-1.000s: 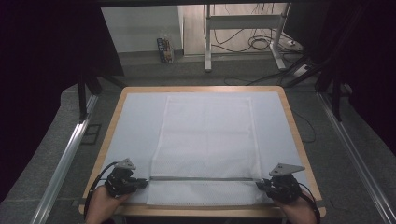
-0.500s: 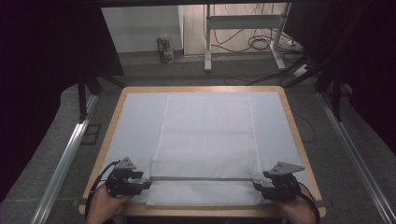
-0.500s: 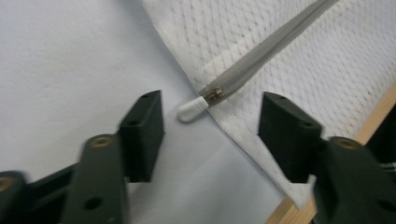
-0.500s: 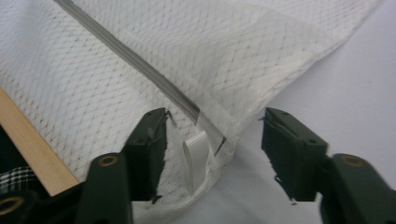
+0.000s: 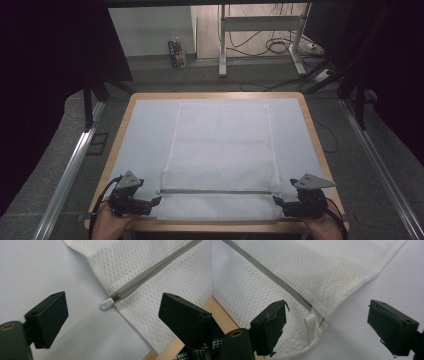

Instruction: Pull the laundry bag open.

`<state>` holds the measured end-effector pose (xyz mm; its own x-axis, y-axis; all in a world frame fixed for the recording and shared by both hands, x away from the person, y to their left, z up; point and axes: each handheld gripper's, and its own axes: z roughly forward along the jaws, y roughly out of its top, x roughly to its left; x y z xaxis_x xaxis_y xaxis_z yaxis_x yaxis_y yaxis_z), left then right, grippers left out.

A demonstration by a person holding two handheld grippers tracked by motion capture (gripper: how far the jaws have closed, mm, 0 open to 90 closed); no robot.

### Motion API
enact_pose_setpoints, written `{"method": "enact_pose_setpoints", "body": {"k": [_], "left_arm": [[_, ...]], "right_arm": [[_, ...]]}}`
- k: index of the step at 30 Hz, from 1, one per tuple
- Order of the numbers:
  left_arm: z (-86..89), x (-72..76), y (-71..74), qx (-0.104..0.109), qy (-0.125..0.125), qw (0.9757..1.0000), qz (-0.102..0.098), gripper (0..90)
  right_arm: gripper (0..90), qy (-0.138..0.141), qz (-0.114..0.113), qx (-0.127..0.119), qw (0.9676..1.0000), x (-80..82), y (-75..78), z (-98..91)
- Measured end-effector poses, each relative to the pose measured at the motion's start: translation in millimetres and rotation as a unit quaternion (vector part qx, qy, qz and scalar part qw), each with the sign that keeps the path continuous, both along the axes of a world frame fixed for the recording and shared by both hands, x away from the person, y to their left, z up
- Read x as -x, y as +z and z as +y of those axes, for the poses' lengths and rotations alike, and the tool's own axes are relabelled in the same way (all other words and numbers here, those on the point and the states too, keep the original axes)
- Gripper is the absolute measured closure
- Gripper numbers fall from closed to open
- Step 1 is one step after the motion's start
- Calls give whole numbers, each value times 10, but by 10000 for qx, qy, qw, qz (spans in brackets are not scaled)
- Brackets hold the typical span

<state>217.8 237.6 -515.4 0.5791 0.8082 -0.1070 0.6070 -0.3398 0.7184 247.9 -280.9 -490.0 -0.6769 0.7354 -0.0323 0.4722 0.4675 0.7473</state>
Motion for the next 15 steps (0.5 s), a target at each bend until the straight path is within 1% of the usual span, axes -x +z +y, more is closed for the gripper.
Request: {"method": "enact_pose_setpoints", "body": {"k": [3, 4, 6, 7, 8, 9, 10, 11, 13, 15], "left_arm": [[30, 59, -29, 25, 118, 9998, -150, 55], [41, 80, -50, -20, 143, 9997, -205, 41], [63, 120, -95, -237, 213, 9991, -285, 31], [69, 133, -123, -358, 233, 9987, -269, 26], [71, 139, -146, -446, 229, 9985, -210, 17], [63, 143, -148, -497, 271, 9981, -230, 14], [60, 150, -139, -510, 266, 9980, -265, 14], [53, 150, -142, -479, 232, 9983, -246, 14], [39, 140, -150, -579, 260, 9978, -216, 14], [35, 136, -155, -593, 247, 9977, -195, 16]], "right_arm": [[101, 10, -24, -73, 10000, 30, -17, -34], [93, 15, -11, -81, 10000, 37, -28, -42], [85, 40, 48, -67, 10000, 50, -53, -60], [78, 58, 70, -70, 9999, 55, -68, -65], [73, 81, 89, -68, 9999, 58, -80, -69], [72, 94, 119, -59, 9999, 60, -88, -71], [70, 106, 136, -42, 9998, 57, -97, -71], [68, 114, 139, -24, 9998, 54, -104, -69], [68, 131, 128, 18, 9998, 51, -113, -61], [65, 156, 98, 57, 9998, 43, -121, -54]]}}
